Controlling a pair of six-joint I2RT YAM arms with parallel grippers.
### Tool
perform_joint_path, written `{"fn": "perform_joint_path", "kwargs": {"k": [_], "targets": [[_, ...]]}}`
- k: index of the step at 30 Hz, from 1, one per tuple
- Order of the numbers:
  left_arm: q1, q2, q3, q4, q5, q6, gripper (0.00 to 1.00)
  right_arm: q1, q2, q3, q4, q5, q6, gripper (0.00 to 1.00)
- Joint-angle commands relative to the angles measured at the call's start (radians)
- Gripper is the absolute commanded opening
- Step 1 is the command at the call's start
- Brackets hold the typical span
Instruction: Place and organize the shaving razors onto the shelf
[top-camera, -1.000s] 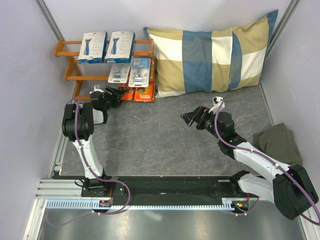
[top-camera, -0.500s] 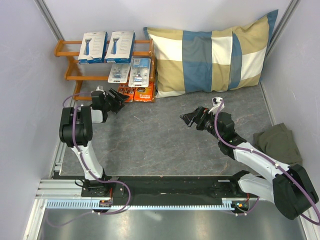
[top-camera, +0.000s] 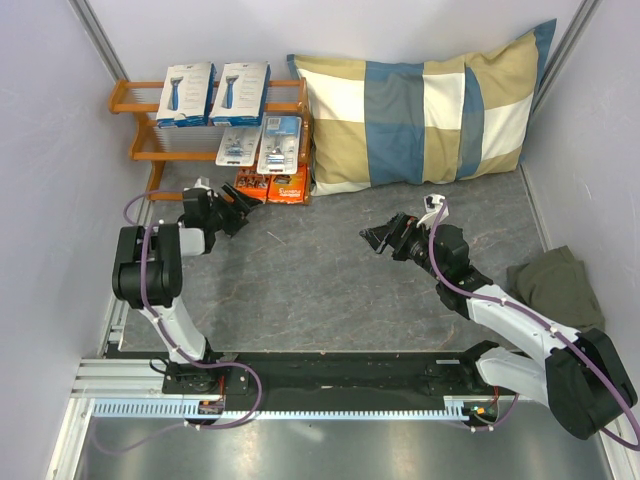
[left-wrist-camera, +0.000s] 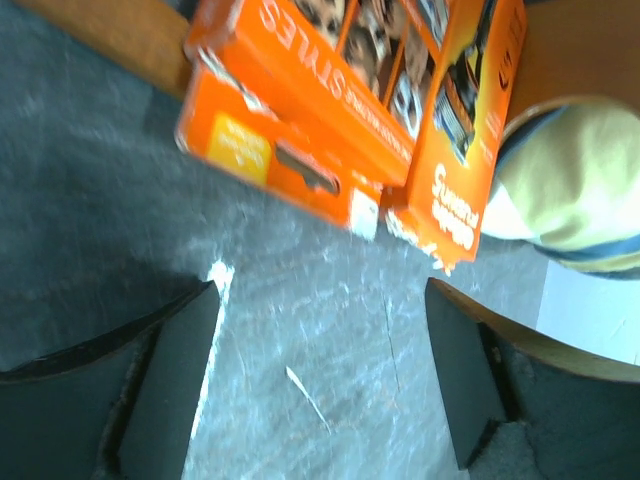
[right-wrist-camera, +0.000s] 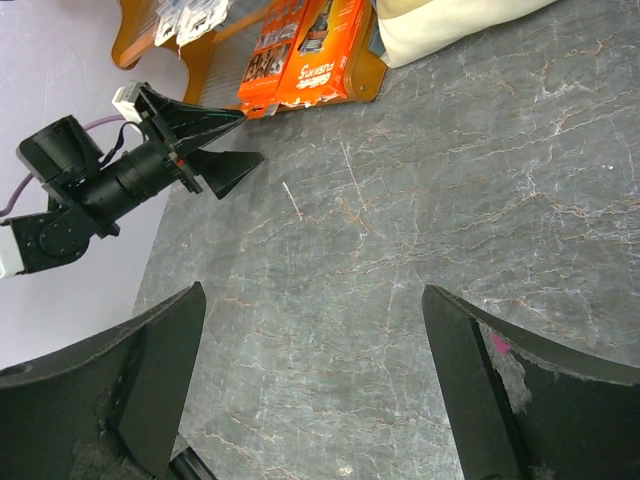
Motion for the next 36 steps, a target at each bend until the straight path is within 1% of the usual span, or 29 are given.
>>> {"fn": "perform_joint_path", "kwargs": {"k": [1,7,10,11,16,19,20,26,27,30,36], "targets": [[-0.014,-0.100,-0.046,0.011,-0.005,0.066,0.93,-0.004,0.002,-0.007,0.051,-0.014,0.004,0.98],[-0.037,-0.192,-0.106,0.067,0.015,0.058,1.00,-0.006,0.001,-0.003,0.049,-0.020,0.003,0.98],[-0.047,-0.249,-0.118,0.068,0.017,0.066,1.00,-0.003,-0.003,-0.003,0.045,-0.017,0.001,0.98],[-0.075,-0.263,-0.119,0.068,0.018,0.067,1.00,-0.004,-0.006,-0.003,0.042,-0.019,0.000,0.98],[-0.089,-0.367,-0.110,0.033,0.026,0.072,1.00,-0.004,-0.007,0.000,0.039,-0.016,0.003,0.98],[-0.104,-0.421,-0.092,-0.019,0.021,0.093,1.00,-0.004,-0.009,0.001,0.037,-0.019,0.003,0.98],[-0.110,-0.460,-0.086,-0.033,0.012,0.110,1.00,-0.006,-0.009,0.003,0.036,-0.022,0.004,0.98],[-0.187,-0.627,-0.047,-0.217,-0.086,0.208,1.00,-0.004,-0.029,0.007,-0.001,-0.005,-0.006,0.98],[-0.196,-0.648,-0.047,-0.273,-0.098,0.217,1.00,-0.004,-0.041,0.007,-0.007,0.001,-0.017,0.98],[-0.221,-0.739,-0.082,-0.344,-0.138,0.237,1.00,-0.004,-0.067,0.021,-0.068,0.035,-0.052,0.98],[-0.231,-0.920,-0.178,-0.465,-0.206,0.231,1.00,-0.004,-0.116,0.029,-0.170,0.111,-0.103,0.98]]}}
